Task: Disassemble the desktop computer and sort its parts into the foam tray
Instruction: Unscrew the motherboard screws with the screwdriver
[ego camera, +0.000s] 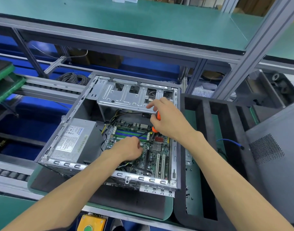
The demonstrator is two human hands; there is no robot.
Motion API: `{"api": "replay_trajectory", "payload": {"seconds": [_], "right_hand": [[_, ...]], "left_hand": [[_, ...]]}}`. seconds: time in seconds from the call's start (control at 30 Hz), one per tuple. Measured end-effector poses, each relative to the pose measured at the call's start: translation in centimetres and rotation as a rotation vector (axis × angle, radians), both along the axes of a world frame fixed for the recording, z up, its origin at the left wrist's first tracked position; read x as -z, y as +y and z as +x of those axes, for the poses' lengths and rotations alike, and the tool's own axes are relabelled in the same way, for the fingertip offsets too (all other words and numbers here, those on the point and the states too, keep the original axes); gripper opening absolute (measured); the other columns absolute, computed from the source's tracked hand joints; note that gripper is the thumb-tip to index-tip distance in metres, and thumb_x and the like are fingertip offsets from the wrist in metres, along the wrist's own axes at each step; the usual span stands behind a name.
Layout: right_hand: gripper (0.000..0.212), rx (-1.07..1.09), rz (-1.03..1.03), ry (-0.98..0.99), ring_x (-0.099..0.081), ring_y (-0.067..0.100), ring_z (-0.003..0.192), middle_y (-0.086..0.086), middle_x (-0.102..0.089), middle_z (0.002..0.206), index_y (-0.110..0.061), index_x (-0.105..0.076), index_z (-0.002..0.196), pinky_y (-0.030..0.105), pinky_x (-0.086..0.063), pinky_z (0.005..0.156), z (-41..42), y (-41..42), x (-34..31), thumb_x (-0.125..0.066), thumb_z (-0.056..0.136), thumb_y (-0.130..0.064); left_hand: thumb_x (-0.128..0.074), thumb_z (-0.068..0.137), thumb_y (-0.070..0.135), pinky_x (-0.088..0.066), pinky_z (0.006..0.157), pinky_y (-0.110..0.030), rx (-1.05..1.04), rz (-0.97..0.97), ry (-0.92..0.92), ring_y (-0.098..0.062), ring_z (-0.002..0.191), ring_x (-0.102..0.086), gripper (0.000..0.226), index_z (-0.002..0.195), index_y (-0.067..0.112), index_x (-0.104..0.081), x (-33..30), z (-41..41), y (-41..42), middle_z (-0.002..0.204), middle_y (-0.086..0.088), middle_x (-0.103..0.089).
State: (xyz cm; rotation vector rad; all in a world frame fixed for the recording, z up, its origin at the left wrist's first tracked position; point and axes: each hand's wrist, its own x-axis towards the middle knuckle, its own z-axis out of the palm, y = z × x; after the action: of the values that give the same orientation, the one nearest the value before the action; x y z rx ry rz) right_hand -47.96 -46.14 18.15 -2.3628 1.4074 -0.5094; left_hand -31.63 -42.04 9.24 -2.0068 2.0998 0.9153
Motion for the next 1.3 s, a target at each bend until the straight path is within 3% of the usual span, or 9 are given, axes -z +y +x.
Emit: {"api": "replay_trajectory", "payload": {"seconds": [0.17, 0.3, 0.43, 0.63, 0.73, 0.83, 0.9, 1.03, 1.3], "right_hand": [[0.037, -0.054, 0.163, -0.159, -0.044, 0.013, 0.095, -0.007, -0.041, 0.108, -0.029, -0.043, 0.111, 0.029, -0.039, 0.076, 0.1, 0.6, 0.4, -0.067, 0.084, -0.018], [0.027, 0.101, -0.054, 0.011, -0.05, 0.023, 0.086, 0.0, -0.044, 0.105, -0.02, -0.047, 0.105, 0.036, -0.038, 0.066, 0.7, 0.6, 0.0, -0.053, 0.1, -0.045], [0.024, 0.155, -0.082, 0.217, -0.054, 0.032, 0.07, 0.011, -0.045, 0.116, -0.015, -0.043, 0.123, 0.037, -0.038, 0.06, 0.8, 0.0, -0.8, -0.043, 0.105, -0.03], [0.04, -0.01, 0.168, 0.044, -0.044, 0.023, 0.103, -0.001, -0.04, 0.116, -0.025, -0.044, 0.123, 0.036, -0.04, 0.08, 0.4, -0.2, -1.1, -0.063, 0.087, -0.024], [0.02, 0.054, 0.052, 0.069, -0.051, 0.021, 0.095, -0.002, -0.056, 0.106, -0.023, -0.057, 0.106, 0.035, -0.041, 0.075, 0.7, 0.1, -0.9, -0.059, 0.094, -0.039], [0.027, 0.086, 0.022, 0.058, -0.059, 0.022, 0.082, 0.002, -0.062, 0.088, -0.017, -0.068, 0.088, 0.035, -0.048, 0.07, 1.1, 0.3, -0.8, -0.055, 0.099, -0.038], [0.018, 0.094, 0.091, 0.047, -0.059, 0.024, 0.089, 0.006, -0.057, 0.104, -0.018, -0.063, 0.103, 0.037, -0.049, 0.075, 1.1, 0.3, -1.0, -0.055, 0.098, -0.033], [0.054, 0.292, 0.094, 0.326, -0.06, 0.039, 0.104, 0.015, -0.057, 0.117, -0.009, -0.042, 0.131, 0.038, -0.039, 0.07, 0.6, -0.6, -1.7, -0.045, 0.101, -0.054], [0.032, 0.109, 0.294, 0.206, -0.052, 0.026, 0.094, 0.003, -0.043, 0.116, -0.024, -0.047, 0.112, 0.037, -0.041, 0.076, 0.1, -0.8, -2.2, -0.062, 0.092, -0.044]], "left_hand": [[-0.052, 0.097, 0.03, -0.053, 0.077, -0.037, -0.016, -0.018, 0.011, -0.024, 0.083, -0.061, 0.018, 0.095, 0.013, -0.058, 0.0, 0.0, -0.1, 0.081, 0.0, -0.059], [-0.052, 0.096, 0.032, -0.052, 0.075, -0.035, -0.01, -0.018, 0.002, -0.024, 0.083, -0.061, 0.019, 0.091, 0.014, -0.057, 0.2, 0.0, 0.0, 0.078, 0.0, -0.057], [-0.053, 0.097, 0.033, -0.048, 0.071, -0.033, -0.005, -0.003, -0.005, -0.024, 0.08, -0.059, 0.022, 0.082, 0.016, -0.053, 0.5, 0.1, -0.1, 0.075, 0.001, -0.057], [-0.054, 0.097, 0.034, -0.05, 0.071, -0.034, 0.004, 0.013, 0.003, -0.023, 0.079, -0.06, 0.022, 0.085, 0.015, -0.057, 0.4, 0.1, -0.2, 0.076, 0.0, -0.059], [-0.053, 0.096, 0.035, -0.053, 0.078, -0.037, 0.018, 0.012, -0.005, -0.025, 0.084, -0.061, 0.022, 0.086, 0.016, -0.056, 0.3, 0.0, -0.1, 0.078, 0.0, -0.058], [-0.053, 0.097, 0.035, -0.054, 0.081, -0.04, 0.024, 0.021, -0.008, -0.025, 0.085, -0.061, 0.023, 0.082, 0.018, -0.053, 0.2, 0.0, -0.1, 0.08, 0.0, -0.058], [-0.053, 0.097, 0.035, -0.054, 0.084, -0.042, 0.023, 0.025, -0.006, -0.025, 0.086, -0.061, 0.023, 0.082, 0.019, -0.053, 0.1, 0.0, -0.1, 0.081, 0.0, -0.059], [-0.052, 0.097, 0.035, -0.055, 0.084, -0.041, 0.022, 0.038, 0.002, -0.024, 0.086, -0.061, 0.021, 0.083, 0.019, -0.054, 0.1, 0.0, -0.1, 0.081, 0.001, -0.059], [-0.053, 0.097, 0.034, -0.055, 0.082, -0.04, 0.035, 0.042, 0.009, -0.023, 0.083, -0.061, 0.02, 0.085, 0.018, -0.056, 0.4, 0.0, -0.1, 0.08, 0.001, -0.06]]}}
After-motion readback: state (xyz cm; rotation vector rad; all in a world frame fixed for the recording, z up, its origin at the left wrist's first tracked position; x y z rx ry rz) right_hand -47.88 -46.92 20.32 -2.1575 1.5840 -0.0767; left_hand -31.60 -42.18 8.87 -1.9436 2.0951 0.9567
